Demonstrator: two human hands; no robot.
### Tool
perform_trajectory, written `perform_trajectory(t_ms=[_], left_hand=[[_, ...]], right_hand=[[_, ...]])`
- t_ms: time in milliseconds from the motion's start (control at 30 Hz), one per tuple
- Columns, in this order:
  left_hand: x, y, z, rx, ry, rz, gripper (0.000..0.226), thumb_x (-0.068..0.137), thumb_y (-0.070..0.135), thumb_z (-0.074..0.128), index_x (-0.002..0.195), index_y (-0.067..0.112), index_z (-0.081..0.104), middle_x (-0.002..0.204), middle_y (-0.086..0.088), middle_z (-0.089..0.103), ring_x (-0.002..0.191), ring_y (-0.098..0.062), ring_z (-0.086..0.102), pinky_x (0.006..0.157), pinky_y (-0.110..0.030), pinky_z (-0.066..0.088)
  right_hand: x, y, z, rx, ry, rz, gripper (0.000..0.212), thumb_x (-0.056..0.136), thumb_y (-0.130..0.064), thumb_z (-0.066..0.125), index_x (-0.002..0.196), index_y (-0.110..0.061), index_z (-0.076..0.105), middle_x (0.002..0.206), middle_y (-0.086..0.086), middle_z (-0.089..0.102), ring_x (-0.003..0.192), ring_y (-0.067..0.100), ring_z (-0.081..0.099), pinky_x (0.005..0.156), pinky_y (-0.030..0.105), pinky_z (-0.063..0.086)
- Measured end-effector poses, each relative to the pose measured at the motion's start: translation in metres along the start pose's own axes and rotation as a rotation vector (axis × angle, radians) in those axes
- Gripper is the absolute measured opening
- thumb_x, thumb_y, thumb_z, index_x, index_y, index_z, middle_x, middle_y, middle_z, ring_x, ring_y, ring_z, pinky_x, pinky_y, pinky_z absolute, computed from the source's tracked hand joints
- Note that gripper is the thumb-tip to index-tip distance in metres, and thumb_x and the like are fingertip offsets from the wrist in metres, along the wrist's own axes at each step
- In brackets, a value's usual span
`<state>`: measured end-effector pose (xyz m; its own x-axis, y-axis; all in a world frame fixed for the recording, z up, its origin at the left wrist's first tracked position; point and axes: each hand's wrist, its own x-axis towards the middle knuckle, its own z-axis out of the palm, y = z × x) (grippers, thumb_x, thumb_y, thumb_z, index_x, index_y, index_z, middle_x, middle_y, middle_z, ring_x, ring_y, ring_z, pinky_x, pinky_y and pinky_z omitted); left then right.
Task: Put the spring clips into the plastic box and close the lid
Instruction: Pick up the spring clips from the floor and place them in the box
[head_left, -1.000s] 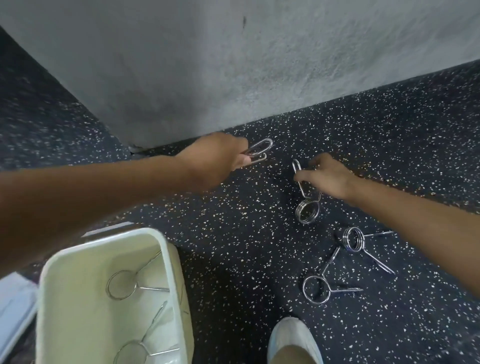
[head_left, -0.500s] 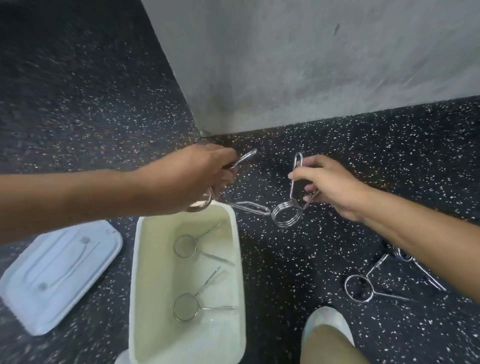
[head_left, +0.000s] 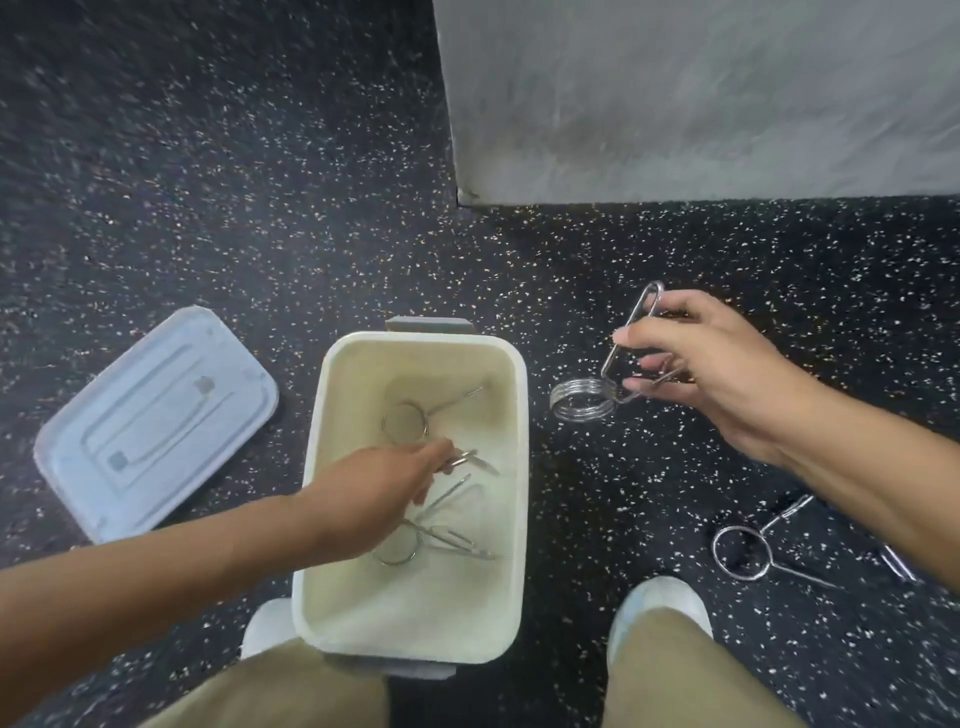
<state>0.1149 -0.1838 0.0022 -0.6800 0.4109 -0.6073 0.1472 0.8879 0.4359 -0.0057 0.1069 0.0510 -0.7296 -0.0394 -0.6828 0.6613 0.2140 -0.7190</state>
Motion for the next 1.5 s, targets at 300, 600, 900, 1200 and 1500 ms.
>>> perform_trajectory(t_ms=[300,600,900,1200,1500], left_hand=[[0.020,-0.025,0.071,0.020,-0.149,-0.058,0.041,0.085,-0.002,0.052,0.114,0.025,0.038,0.096,0.002,0.046,0.076,-0.032,0.059,0.071,-0.050,0.053],[0.017,-0.014,0.080,0.192,-0.068,-0.078,0.036,0.090,-0.008,0.045,0.120,0.012,0.048,0.108,-0.011,0.054,0.088,-0.037,0.062,0.067,-0.043,0.044],[0.006,-0.021,0.081,0.100,-0.014,-0.025,0.022,0.098,0.016,0.048,0.120,0.010,0.051,0.110,-0.012,0.062,0.104,-0.033,0.058,0.078,-0.044,0.047],[-0.033,-0.013,0.039,-0.052,0.012,0.017,0.035,0.101,0.042,0.051,0.125,0.017,0.055,0.112,-0.003,0.059,0.099,-0.029,0.062,0.083,-0.042,0.051],[-0.058,-0.027,-0.018,-0.262,0.298,-0.066,0.024,0.097,0.043,0.052,0.091,0.023,0.063,0.080,0.009,0.069,0.072,-0.008,0.065,0.070,-0.036,0.055]], right_hand=[[-0.014,0.001,0.025,0.045,-0.051,-0.106,0.069,0.060,-0.023,0.070,0.126,-0.028,0.049,0.123,0.001,0.043,0.107,0.013,0.055,0.095,0.040,0.055],[-0.048,-0.015,0.071,-0.318,-0.218,-0.559,0.070,0.067,-0.019,0.069,0.117,-0.046,0.029,0.132,0.001,0.031,0.124,0.008,0.049,0.098,0.025,0.050],[-0.039,0.006,0.130,-0.675,-0.314,-0.596,0.081,0.067,-0.028,0.079,0.129,-0.040,0.028,0.128,-0.009,0.036,0.121,0.011,0.041,0.099,0.028,0.038],[-0.012,0.036,0.156,-1.009,-0.305,-0.746,0.079,0.071,-0.023,0.073,0.138,-0.024,0.030,0.135,0.002,0.024,0.105,0.015,0.042,0.080,0.024,0.034],[0.014,0.061,0.177,-0.931,-0.322,-0.788,0.079,0.069,-0.019,0.076,0.137,-0.017,0.036,0.135,0.008,0.030,0.099,0.028,0.059,0.086,0.046,0.053]])
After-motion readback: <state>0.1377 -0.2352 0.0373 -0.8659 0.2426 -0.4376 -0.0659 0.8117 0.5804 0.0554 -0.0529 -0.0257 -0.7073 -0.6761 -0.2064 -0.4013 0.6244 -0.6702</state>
